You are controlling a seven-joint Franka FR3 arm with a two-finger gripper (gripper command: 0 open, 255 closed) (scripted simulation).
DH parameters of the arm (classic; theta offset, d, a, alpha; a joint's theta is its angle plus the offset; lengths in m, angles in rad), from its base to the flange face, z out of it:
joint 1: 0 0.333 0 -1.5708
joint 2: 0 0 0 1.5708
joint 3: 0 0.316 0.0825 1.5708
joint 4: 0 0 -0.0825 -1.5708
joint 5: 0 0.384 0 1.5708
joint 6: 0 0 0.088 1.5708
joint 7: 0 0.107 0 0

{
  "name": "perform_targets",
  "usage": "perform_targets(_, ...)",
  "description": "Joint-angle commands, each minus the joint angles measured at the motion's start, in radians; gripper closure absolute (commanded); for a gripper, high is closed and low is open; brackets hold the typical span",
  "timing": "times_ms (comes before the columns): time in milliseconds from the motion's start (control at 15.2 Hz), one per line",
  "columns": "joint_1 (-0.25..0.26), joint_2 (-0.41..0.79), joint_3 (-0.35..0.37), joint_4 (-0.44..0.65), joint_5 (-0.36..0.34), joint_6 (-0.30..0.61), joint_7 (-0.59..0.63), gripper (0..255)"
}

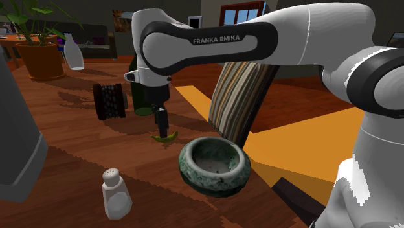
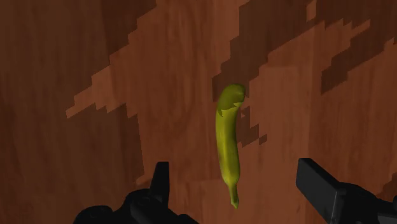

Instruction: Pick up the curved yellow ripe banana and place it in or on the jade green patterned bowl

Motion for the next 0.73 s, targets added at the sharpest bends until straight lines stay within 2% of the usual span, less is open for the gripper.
perform_targets(0,0.001,-0.002,0.002,-0.026,0.001,0.024,-0.005,0)
perform_targets(330,-0.001,-0.006,0.001,-0.092,0.001,0.087,-0.005,0)
perform_targets(660,-0.001,-0.005,0.001,-0.092,0.001,0.087,-0.005,0)
